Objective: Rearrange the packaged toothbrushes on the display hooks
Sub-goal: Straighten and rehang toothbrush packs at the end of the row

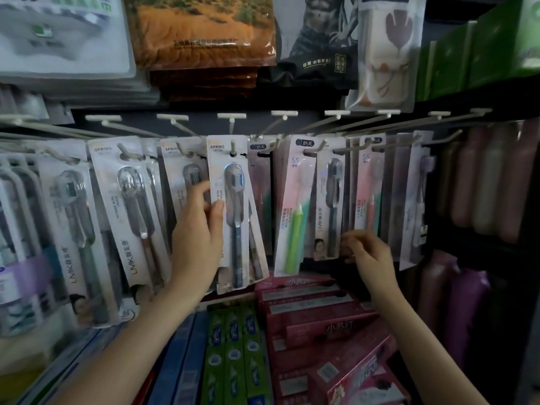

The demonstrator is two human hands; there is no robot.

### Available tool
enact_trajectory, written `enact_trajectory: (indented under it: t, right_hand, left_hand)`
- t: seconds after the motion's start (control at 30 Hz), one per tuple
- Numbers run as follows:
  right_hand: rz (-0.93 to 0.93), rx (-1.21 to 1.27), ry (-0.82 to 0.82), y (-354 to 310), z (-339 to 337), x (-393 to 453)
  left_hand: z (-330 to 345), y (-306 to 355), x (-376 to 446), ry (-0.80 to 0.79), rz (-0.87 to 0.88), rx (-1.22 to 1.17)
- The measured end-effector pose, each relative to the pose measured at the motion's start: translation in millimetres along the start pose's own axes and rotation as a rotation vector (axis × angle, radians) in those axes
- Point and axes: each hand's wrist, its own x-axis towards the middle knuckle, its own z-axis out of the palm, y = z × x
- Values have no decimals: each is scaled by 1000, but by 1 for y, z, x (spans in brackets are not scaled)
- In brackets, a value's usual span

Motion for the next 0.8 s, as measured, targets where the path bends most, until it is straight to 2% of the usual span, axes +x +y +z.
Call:
enact_trajectory:
  t: [0.1, 0.23, 0.33, 0.4, 0.47, 0.5, 0.57, 0.67, 0.73, 0.8]
  right_hand:
    - [11, -23, -95, -4, 11, -12]
    - [-107, -25, -181, -26, 28, -25]
    - [-253, -58, -70, -48, 39, -28]
    - [-348, -89, 84, -63, 45, -31]
    - [-417, -67, 145, -74, 52, -34]
    - [-443, -45, 106, -78, 57, -37]
    - [-445, -43, -86, -82, 69, -44]
    - [-328, -159, -375, -74, 92, -53]
    - [-262, -133, -497, -67, 108, -62]
    - [-246, -123, -544, -62, 118, -71]
  left_hand:
    - [1, 4, -2, -6, -11, -22]
    - [-7, -4, -19, -92, 4, -2]
    - [-24, -22, -43, -148, 27, 107]
    - [-35, -32, -52, -137, 9, 149]
    - [-42, -37, -51, -120, -13, 145]
    - [-44, -38, -49, -123, -10, 138]
    - [-46, -35, -44, -152, -7, 94]
    - [-44, -24, -38, -201, -45, 14]
    - [-41, -19, -34, -232, -81, -56]
    - [-37, -19, -29, -267, -93, -68]
